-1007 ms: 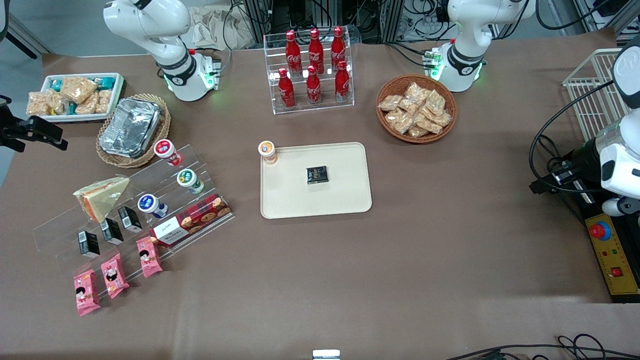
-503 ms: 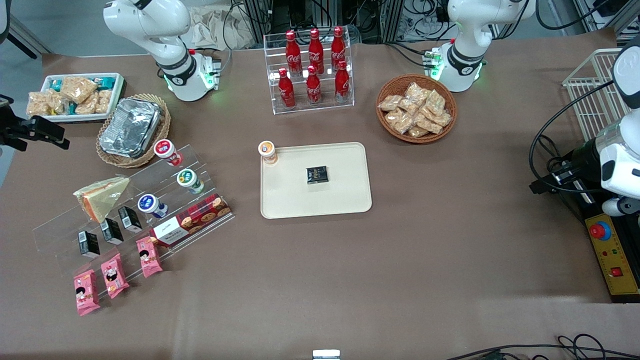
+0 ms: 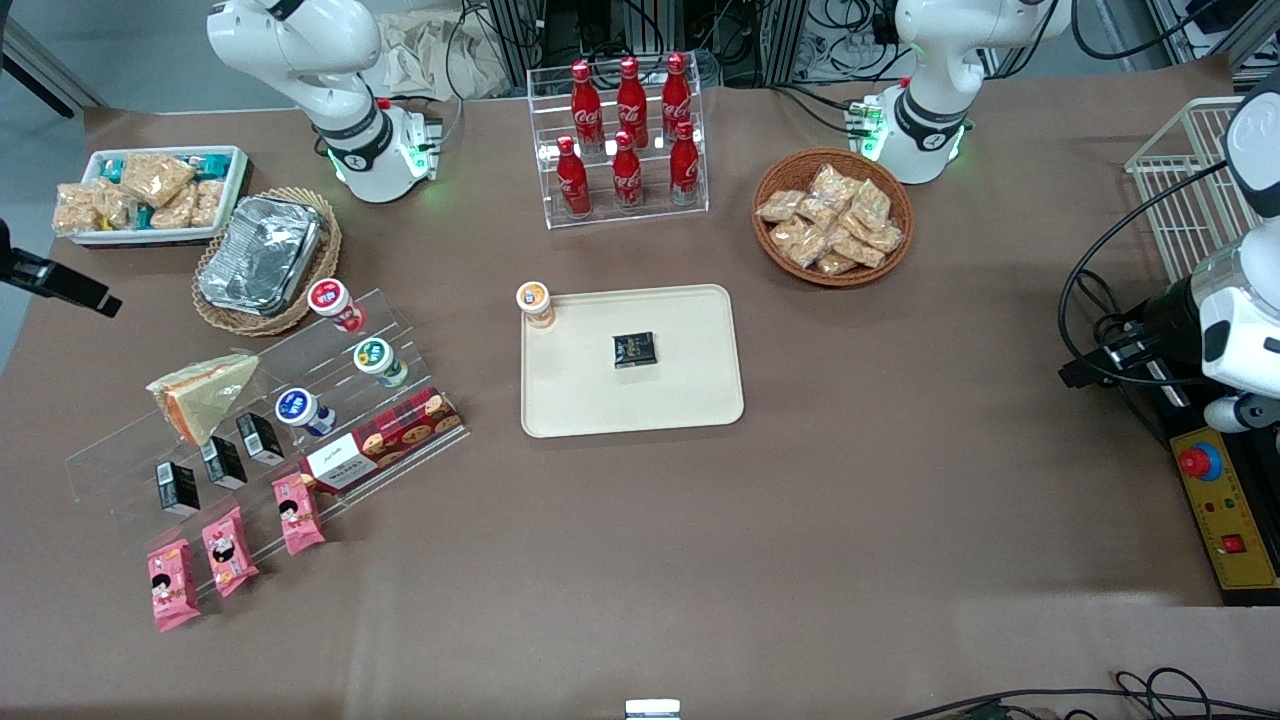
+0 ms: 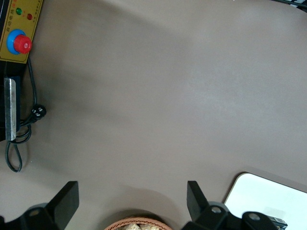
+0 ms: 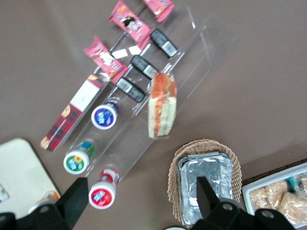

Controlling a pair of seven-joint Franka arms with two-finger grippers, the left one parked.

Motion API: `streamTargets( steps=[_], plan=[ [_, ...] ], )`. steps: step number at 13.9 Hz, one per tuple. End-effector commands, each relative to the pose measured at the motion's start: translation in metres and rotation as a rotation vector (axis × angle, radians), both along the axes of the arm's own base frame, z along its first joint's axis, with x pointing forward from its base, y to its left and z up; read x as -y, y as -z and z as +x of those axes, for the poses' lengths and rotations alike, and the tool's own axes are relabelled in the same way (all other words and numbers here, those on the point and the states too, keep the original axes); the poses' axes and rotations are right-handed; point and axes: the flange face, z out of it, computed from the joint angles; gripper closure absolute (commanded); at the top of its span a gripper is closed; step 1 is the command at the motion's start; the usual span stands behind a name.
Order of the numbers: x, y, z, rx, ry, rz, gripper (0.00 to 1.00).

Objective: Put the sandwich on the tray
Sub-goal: 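Move the right gripper down to the wrapped sandwich on the acrylic rack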

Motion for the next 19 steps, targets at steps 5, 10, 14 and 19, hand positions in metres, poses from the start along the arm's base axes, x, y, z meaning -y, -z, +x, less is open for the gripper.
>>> streamTargets(
  steps=[5, 10, 14, 19],
  plan=[
    [0.05, 0.086, 0.022, 0.005, 0.214, -0.017, 0.0],
    [0.046, 0.151, 0.021, 0.06, 0.238, 0.02, 0.0],
    [0.04, 0.17, 0.018, 0.087, 0.231, 0.017, 0.0],
    [0.024, 0.203, 0.009, 0.109, 0.164, 0.012, 0.0]
  ],
)
